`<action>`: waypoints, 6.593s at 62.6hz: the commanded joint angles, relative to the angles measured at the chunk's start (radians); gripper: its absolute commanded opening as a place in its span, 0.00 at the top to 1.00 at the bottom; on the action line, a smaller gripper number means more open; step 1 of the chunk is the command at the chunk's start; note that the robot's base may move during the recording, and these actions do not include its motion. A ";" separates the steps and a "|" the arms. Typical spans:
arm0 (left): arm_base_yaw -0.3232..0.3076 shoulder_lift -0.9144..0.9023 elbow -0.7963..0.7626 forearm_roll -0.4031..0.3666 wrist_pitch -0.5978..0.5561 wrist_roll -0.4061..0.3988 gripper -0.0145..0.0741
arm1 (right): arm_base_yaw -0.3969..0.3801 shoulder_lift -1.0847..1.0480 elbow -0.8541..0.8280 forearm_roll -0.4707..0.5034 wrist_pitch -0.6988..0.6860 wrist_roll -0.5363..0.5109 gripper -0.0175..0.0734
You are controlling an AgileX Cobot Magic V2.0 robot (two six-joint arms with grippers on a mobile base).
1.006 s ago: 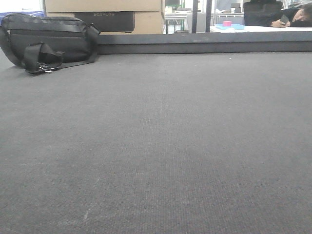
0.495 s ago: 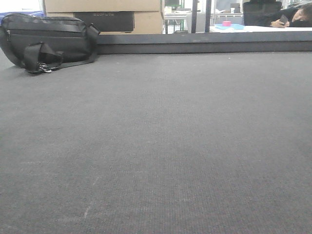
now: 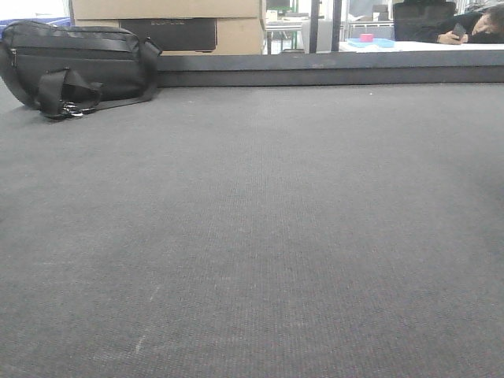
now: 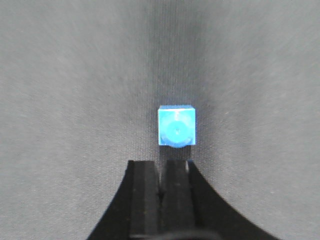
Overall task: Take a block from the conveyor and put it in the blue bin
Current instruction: 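Close left gripper on green block and right gripper on blue block, then lift both held blocks up off the belt, then turn the base away from the belt holding both blocks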
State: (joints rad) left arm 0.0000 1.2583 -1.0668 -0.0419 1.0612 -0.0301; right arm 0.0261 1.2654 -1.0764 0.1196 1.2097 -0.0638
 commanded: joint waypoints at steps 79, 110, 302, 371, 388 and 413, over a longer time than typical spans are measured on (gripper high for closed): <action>0.062 0.142 -0.166 -0.008 0.127 -0.015 0.96 | 0.004 0.140 0.143 -0.092 -0.257 -0.006 0.98; 0.086 0.405 -0.299 0.008 0.122 0.135 0.67 | 0.004 0.052 0.063 -0.018 -0.249 -0.006 0.98; 0.027 -1.014 0.580 -0.082 -0.790 0.123 0.96 | 0.005 -0.897 0.567 0.064 -0.986 -0.006 0.98; 0.027 -1.014 0.580 -0.082 -0.791 0.123 0.96 | 0.005 -0.897 0.567 0.064 -0.986 -0.006 0.98; 0.027 -1.014 0.580 -0.082 -0.791 0.123 0.96 | 0.005 -0.897 0.567 0.064 -0.986 -0.006 0.98; 0.027 -1.014 0.580 -0.082 -0.793 0.123 0.96 | 0.005 -0.897 0.567 0.064 -0.986 -0.006 0.98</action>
State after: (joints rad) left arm 0.0220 0.2490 -0.4860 -0.1180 0.2867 0.0957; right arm 0.0311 0.3735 -0.4991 0.1962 0.2471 -0.0638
